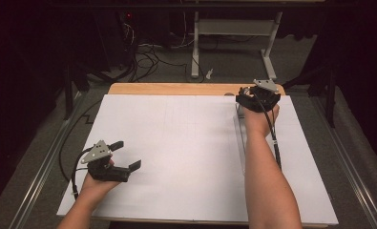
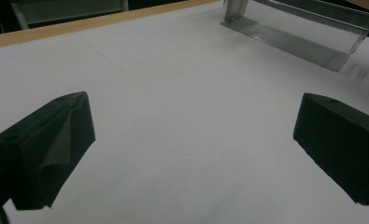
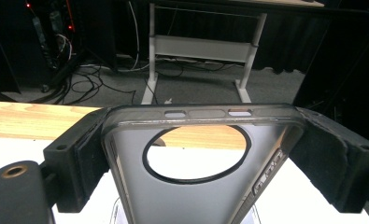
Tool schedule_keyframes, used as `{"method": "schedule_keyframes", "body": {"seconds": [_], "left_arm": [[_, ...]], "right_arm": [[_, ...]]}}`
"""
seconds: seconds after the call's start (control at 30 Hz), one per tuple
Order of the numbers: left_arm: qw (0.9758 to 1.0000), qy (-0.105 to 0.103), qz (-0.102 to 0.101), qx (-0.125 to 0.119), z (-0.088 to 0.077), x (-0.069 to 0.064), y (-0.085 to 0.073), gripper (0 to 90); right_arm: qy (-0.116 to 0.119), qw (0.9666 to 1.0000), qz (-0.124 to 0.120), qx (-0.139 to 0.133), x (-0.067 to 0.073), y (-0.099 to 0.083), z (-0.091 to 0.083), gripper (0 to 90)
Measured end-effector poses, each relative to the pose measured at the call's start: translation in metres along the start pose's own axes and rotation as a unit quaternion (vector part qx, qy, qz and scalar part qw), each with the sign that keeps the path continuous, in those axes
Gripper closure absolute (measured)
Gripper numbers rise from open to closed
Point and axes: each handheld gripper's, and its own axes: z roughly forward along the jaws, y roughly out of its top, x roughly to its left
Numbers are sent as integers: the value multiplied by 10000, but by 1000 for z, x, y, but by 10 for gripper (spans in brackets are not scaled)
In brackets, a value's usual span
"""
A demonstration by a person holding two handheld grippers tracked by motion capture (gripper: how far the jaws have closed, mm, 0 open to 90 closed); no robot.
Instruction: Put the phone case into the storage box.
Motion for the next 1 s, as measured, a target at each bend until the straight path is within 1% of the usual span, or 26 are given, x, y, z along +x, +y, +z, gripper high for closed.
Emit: {"method": "schedule_keyframes", "body": {"seconds": [0.27,0.57,0.7,0.83,1.0], "left_arm": [[10000,18,-26,-23,-1,1,0,2],[10000,14,-35,-12,-1,1,-1,3],[10000,7,-25,0,0,1,-1,2],[10000,11,-25,-7,-1,1,-1,3],[10000,9,-29,-9,-1,1,-1,3]], "right_arm": [[50,10000,-40,11,-1,-1,2,102],[150,9998,-58,140,-2,-4,8,49],[162,9998,-102,104,-3,-3,9,48],[153,9998,-91,116,-4,-3,9,41],[257,9995,-121,115,-4,-3,11,10]]}}
